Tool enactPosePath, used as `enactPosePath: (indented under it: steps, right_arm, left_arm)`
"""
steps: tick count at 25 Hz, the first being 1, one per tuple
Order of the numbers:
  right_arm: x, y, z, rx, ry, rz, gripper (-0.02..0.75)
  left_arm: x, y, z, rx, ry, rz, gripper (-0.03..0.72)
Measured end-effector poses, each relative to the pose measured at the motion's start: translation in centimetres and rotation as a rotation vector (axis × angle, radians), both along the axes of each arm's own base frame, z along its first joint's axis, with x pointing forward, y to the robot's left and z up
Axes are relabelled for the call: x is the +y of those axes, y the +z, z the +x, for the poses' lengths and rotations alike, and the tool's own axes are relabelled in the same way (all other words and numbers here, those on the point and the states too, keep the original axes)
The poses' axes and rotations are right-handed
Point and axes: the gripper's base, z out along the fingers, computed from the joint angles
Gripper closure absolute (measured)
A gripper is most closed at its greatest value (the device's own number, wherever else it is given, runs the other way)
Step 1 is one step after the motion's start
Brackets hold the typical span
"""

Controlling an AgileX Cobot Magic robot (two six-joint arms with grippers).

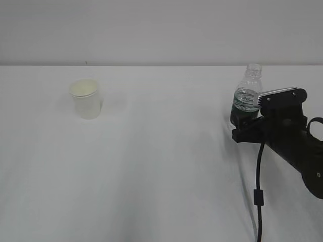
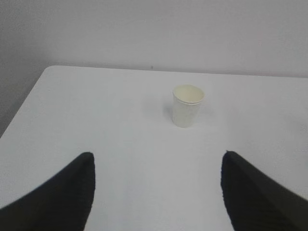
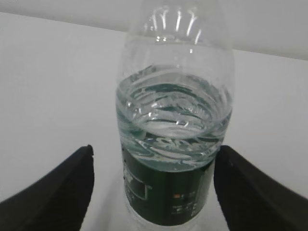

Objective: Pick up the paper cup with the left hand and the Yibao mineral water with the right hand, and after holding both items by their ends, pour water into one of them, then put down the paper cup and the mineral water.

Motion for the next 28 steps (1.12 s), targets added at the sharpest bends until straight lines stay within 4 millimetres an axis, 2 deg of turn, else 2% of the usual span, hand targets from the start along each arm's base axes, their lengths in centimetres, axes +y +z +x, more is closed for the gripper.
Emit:
enactPosePath:
  steps: [3,10,28]
  right_arm:
    - [0.0,-0.1,0.3,-0.003,-0.006,0.0,0.149]
    - [0.0,-2.0,0.6,0.043,-0.015,-0.008,0.149]
    - [0.2,-1.5,2.4,0.021,-0.041,-0.016,0.149]
  left_arm:
    - [0.0,0.0,0.0,0.0,0.0,0.0,0.105]
    - [0.0,0.0,0.0,0.001,0.0,0.0,0.105]
    - [0.0,-0.2,0.0,0.017,-0.002,0.0,0.106]
